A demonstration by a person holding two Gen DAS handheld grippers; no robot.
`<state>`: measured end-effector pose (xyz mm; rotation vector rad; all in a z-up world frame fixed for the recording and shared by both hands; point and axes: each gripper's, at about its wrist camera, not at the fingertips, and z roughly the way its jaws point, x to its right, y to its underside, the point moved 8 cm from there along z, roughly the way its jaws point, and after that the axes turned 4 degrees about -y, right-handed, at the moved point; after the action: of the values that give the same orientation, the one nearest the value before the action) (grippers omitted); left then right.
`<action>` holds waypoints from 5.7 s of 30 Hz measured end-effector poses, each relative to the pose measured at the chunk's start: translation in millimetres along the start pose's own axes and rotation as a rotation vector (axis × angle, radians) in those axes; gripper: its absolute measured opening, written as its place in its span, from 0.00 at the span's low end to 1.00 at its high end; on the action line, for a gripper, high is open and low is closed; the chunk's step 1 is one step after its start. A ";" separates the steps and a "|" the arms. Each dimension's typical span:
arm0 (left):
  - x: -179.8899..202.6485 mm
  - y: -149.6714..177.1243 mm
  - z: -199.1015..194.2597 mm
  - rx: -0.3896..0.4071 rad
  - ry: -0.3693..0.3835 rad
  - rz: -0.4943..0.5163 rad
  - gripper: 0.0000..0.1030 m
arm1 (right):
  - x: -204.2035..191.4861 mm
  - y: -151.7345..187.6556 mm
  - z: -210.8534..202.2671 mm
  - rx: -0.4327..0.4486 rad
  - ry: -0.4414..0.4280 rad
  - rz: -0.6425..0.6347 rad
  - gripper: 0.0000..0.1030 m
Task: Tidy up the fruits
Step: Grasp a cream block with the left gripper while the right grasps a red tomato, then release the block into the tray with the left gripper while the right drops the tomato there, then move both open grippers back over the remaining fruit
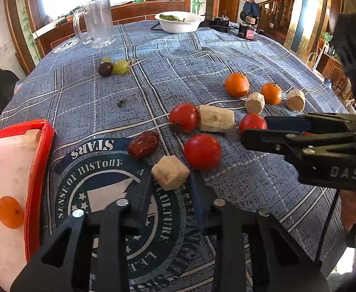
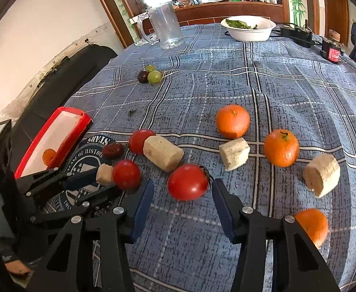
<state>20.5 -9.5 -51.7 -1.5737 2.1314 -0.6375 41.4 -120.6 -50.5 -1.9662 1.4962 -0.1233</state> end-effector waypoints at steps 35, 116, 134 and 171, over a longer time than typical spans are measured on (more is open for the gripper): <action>-42.0 5.0 -61.8 0.151 0.047 -0.198 0.26 | -44.5 7.6 -39.0 0.073 -0.028 -0.028 0.35; -160.9 75.5 -53.5 -0.022 -0.078 -0.424 0.26 | -242.7 -51.8 132.2 -0.183 -0.193 -0.571 0.35; -161.1 76.3 -54.0 -0.014 -0.057 -0.459 0.27 | -246.6 -45.2 135.1 -0.182 -0.129 -0.656 0.35; -161.0 74.3 -82.1 0.017 -0.213 -0.476 0.59 | -192.1 -25.5 39.7 -0.041 -0.167 -0.382 0.76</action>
<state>-39.5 173.6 -19.3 -2.0569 1.6020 -0.5960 14.4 70.9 -9.2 -2.2173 1.0134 -0.0893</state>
